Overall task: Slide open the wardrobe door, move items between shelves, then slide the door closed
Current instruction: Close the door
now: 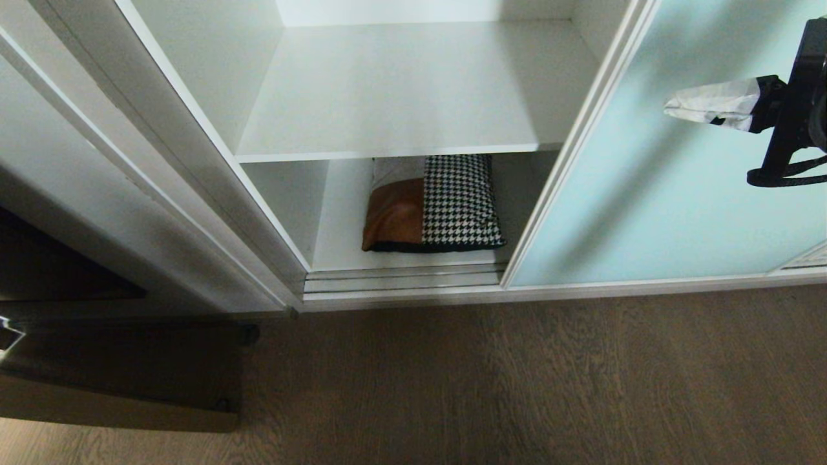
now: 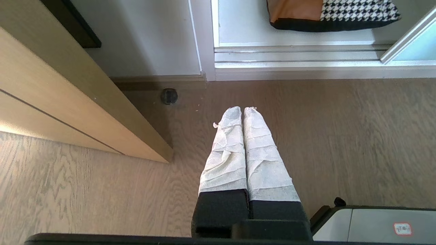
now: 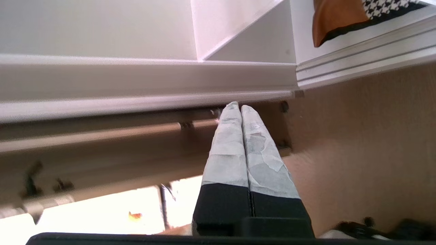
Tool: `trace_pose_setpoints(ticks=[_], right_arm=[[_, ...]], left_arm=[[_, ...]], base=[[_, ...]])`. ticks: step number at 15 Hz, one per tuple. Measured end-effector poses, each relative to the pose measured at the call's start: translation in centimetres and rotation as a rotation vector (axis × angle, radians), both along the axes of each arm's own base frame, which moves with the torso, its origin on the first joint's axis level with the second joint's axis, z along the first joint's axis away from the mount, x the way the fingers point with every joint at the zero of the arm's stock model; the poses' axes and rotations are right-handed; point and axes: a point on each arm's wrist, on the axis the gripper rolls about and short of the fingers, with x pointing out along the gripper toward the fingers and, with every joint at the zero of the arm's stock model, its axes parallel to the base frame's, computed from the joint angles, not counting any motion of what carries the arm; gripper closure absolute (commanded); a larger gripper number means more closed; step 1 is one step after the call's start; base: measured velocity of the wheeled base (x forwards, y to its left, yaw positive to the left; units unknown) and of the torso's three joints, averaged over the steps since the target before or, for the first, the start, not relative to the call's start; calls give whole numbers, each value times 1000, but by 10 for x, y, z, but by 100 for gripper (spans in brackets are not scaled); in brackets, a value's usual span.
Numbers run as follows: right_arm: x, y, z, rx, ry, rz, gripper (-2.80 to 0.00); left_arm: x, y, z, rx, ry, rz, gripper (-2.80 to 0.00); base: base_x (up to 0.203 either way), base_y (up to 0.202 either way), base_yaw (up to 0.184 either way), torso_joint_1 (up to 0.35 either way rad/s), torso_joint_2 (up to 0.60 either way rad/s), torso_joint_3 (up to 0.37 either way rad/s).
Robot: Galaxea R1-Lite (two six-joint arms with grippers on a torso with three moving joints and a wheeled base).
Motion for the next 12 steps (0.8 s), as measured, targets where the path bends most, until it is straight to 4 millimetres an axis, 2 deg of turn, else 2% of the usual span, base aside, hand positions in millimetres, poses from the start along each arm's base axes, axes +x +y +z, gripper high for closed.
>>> trace_pose_setpoints(ticks=[4,12], right_arm=[[5,1,-3,30,41,-14,0],[40,7,-11,83,49,-39,0]], left_arm=[[0,0,0,0,0,0,0],[0,0,0,0,0,0,0]], base=[[0,0,0,0,0,0],[0,0,0,0,0,0]])
